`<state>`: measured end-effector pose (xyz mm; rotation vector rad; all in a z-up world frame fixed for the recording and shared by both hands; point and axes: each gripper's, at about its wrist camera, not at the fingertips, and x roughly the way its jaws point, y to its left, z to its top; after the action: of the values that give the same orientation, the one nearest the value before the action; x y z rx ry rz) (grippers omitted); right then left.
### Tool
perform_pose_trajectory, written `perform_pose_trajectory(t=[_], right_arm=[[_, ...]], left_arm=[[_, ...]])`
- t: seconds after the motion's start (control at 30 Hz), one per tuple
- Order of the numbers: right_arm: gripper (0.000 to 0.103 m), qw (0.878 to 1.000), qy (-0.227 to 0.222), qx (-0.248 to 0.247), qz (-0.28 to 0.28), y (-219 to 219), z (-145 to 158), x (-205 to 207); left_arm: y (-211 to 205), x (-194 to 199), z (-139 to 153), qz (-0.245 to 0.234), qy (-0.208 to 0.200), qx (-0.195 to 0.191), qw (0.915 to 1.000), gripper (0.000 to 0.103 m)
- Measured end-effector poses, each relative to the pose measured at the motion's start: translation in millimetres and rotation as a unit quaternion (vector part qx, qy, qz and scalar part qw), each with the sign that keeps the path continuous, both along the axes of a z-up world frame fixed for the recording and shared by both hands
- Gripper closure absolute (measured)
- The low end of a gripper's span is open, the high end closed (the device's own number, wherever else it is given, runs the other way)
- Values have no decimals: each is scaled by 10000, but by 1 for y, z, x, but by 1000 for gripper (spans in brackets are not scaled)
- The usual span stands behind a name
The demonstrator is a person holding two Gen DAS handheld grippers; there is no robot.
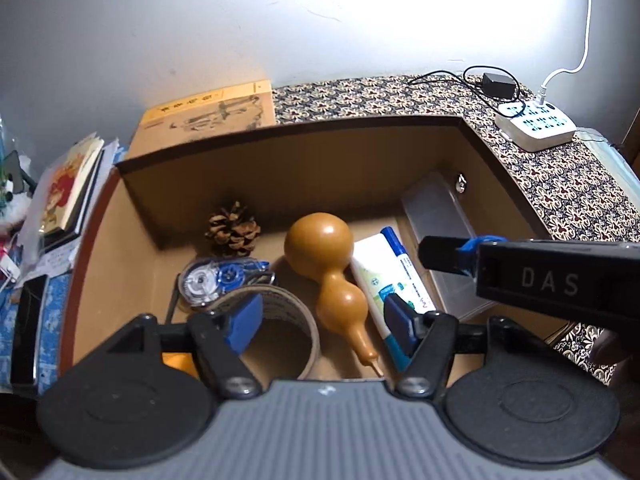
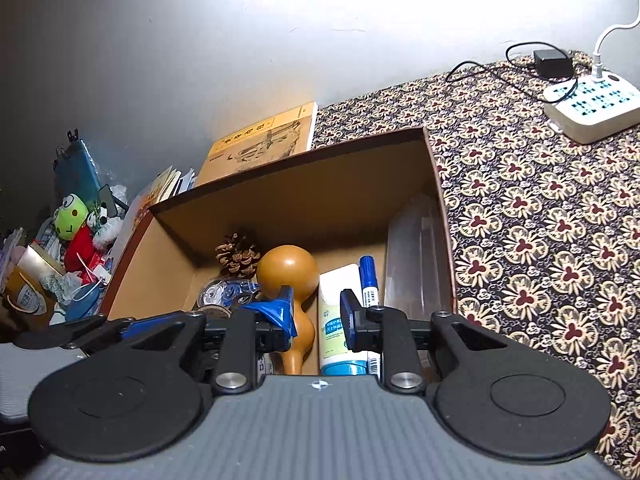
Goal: Organize rigid objects
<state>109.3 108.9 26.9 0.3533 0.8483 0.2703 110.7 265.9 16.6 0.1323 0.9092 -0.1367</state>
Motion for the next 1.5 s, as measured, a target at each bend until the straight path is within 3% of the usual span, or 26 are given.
perform_pose_trajectory(t=[0.3,0.6,1.1,1.5], right_arm=[[93,9984,-435,-355,-104,-3,21,-29],[91,9972,-599,-447,-42,-1,36,-56],[90,9966,-629,-524,-122,-4,44,-91],[88,9972,-211,-712,-23,2,25,-104]], left_arm=[[3,-26,23,359,-349,223,9985,36],[2,-55,40,577,-426,419,9965,35],[-6,-87,36,693,-98,509,9962,33],[-4,-102,7,901,385,574,9935,32]])
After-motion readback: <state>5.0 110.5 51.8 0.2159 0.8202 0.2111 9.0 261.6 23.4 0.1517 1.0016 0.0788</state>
